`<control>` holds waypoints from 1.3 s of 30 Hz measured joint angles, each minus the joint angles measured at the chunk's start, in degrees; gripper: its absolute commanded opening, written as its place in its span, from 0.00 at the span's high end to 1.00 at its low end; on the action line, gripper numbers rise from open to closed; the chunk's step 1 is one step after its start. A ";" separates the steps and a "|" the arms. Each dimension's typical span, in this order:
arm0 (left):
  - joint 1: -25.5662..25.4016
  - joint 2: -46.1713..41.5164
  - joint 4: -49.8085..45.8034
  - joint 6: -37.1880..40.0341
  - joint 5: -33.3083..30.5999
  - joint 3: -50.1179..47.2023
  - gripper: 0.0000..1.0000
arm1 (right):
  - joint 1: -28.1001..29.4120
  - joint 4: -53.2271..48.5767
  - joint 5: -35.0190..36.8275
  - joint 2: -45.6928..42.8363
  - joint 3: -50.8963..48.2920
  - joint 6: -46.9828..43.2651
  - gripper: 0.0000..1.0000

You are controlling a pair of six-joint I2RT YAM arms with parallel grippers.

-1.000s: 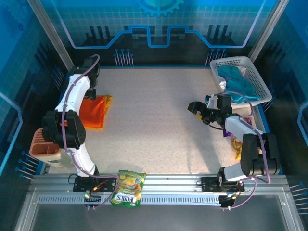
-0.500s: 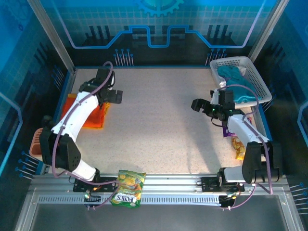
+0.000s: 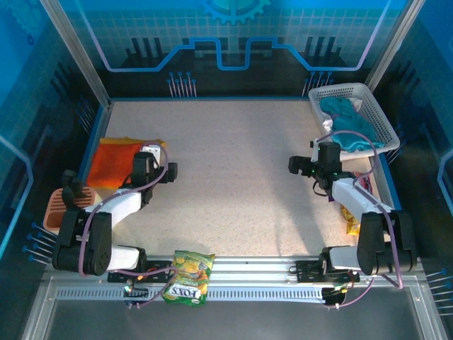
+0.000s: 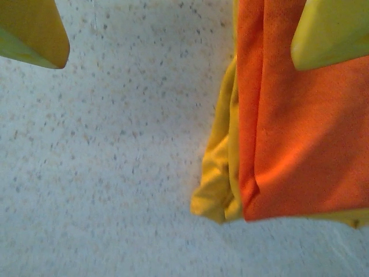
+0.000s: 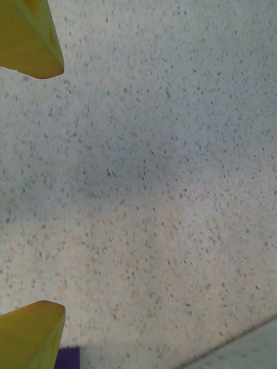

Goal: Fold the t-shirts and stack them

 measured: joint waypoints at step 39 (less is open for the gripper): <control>2.97 12.41 33.75 -1.95 1.55 -7.39 0.01 | 0.37 50.53 4.31 12.26 -16.20 -11.52 0.00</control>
